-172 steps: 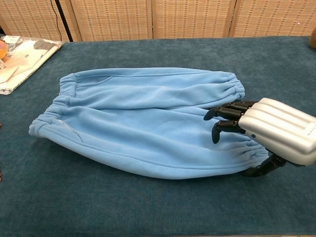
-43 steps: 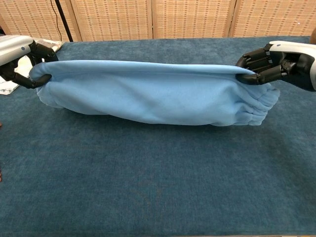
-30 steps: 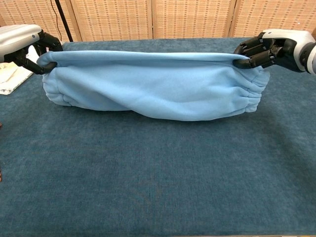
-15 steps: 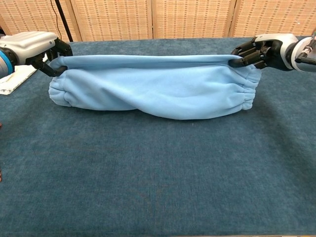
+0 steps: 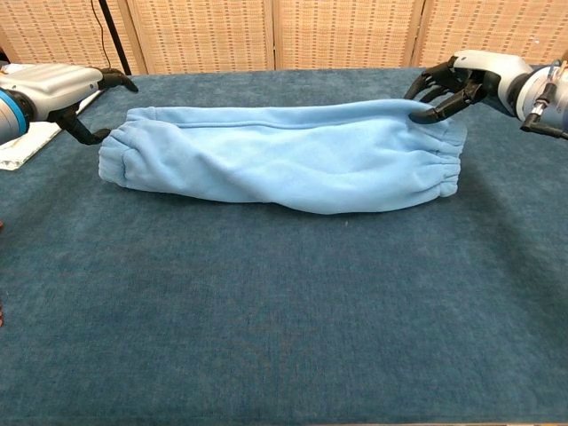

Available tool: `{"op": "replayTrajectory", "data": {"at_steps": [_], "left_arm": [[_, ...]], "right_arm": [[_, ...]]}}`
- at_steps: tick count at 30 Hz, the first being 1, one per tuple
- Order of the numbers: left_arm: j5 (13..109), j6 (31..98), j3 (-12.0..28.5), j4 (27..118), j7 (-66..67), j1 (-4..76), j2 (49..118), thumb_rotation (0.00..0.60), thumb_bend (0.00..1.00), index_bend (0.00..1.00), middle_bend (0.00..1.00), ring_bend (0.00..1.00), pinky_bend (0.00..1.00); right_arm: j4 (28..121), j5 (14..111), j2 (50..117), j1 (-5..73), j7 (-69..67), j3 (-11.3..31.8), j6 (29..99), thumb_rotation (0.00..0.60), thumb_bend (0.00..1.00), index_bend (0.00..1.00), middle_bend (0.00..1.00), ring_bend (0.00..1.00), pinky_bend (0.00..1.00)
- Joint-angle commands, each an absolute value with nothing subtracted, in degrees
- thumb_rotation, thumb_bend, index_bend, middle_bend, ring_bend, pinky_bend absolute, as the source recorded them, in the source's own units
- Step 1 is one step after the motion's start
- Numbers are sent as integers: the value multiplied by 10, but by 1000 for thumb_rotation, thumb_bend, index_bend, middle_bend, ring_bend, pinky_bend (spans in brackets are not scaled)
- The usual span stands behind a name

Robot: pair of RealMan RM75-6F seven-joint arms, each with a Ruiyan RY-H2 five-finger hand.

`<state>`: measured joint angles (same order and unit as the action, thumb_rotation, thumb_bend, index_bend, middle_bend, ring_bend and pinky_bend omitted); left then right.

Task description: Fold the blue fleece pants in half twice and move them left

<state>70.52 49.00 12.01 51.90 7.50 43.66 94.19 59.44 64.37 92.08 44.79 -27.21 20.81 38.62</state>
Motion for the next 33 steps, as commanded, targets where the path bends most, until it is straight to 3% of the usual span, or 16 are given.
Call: {"op": "replayTrajectory", "data": {"at_steps": [1, 5, 12, 15, 23, 33], "left_arm": [[687, 485, 125, 529, 101, 438, 938, 600, 416, 0, 0, 0, 14], [679, 482, 126, 547, 116, 440, 929, 600, 409, 0, 0, 0, 0], [706, 507, 129, 628, 47, 424, 865, 600, 395, 0, 0, 0, 0], [719, 515, 124, 673, 23, 411, 822, 600, 385, 0, 0, 0, 0], [736, 577, 104, 761, 4, 353, 736, 600, 189, 0, 0, 0, 0], [704, 652, 88, 891, -1, 268, 652, 600, 183, 0, 0, 0, 0]], "right_arm": [[556, 698, 933, 446, -287, 187, 429, 600, 0, 90, 0, 0, 37], [542, 716, 937, 445, -267, 181, 460, 600, 0, 62, 0, 0, 0], [599, 762, 893, 422, -262, 165, 529, 600, 0, 65, 0, 0, 0], [631, 781, 862, 410, -270, 151, 539, 600, 0, 92, 0, 0, 0], [656, 869, 817, 384, -291, 92, 597, 600, 0, 186, 0, 0, 1], [618, 955, 823, 384, -305, 39, 659, 600, 0, 297, 26, 0, 58]]}}
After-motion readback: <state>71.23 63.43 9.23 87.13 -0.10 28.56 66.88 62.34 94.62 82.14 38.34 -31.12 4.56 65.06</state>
